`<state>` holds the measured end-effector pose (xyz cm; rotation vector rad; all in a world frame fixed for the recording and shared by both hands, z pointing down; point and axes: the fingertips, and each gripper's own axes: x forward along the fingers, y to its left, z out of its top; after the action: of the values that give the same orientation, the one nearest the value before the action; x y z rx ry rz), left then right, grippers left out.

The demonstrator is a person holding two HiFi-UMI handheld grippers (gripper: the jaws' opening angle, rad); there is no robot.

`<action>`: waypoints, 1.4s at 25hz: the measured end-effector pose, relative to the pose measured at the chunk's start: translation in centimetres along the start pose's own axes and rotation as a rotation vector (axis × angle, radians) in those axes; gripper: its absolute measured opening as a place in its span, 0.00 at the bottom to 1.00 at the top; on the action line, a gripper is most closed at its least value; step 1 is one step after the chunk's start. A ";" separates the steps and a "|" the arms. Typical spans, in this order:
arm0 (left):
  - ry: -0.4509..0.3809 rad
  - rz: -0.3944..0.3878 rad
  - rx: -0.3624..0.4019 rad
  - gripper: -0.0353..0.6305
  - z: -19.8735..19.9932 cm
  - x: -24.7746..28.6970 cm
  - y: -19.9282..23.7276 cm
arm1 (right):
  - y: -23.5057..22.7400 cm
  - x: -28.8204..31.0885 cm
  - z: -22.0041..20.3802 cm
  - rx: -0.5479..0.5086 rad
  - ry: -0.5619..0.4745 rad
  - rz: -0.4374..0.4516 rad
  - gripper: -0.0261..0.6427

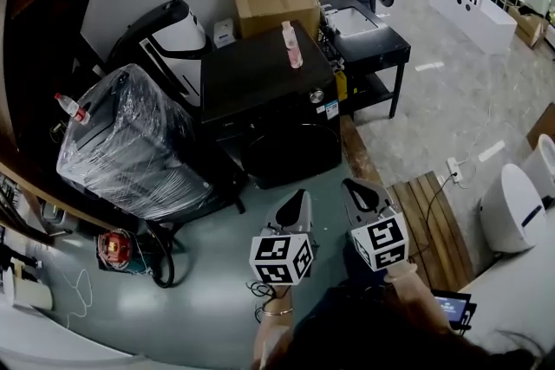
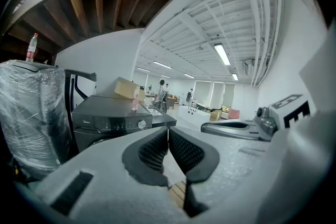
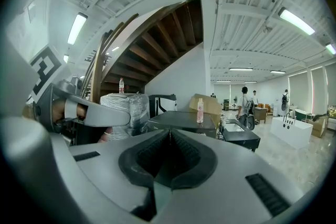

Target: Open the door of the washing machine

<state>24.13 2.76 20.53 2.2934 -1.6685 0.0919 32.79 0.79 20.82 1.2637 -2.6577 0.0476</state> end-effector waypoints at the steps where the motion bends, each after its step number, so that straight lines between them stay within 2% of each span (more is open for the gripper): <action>1: 0.004 -0.001 0.000 0.08 0.1 0.6 0.2 | -0.3 0.6 -0.1 0.002 0.003 0.002 0.04; 19: 0.083 0.009 -0.010 0.08 2.2 15.3 4.9 | -9.2 13.5 -1.1 0.048 0.075 0.044 0.04; 30: 0.106 0.071 -0.053 0.08 1.0 25.6 9.0 | -14.4 22.5 -3.5 0.030 0.156 0.143 0.04; 35: 0.110 0.112 -0.061 0.08 0.2 28.7 10.4 | -15.7 25.5 -4.9 0.027 0.187 0.199 0.04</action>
<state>23.59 -26.56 28.94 2.1104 -1.7191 0.1852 30.02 -28.06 29.68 0.9469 -2.6154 0.2201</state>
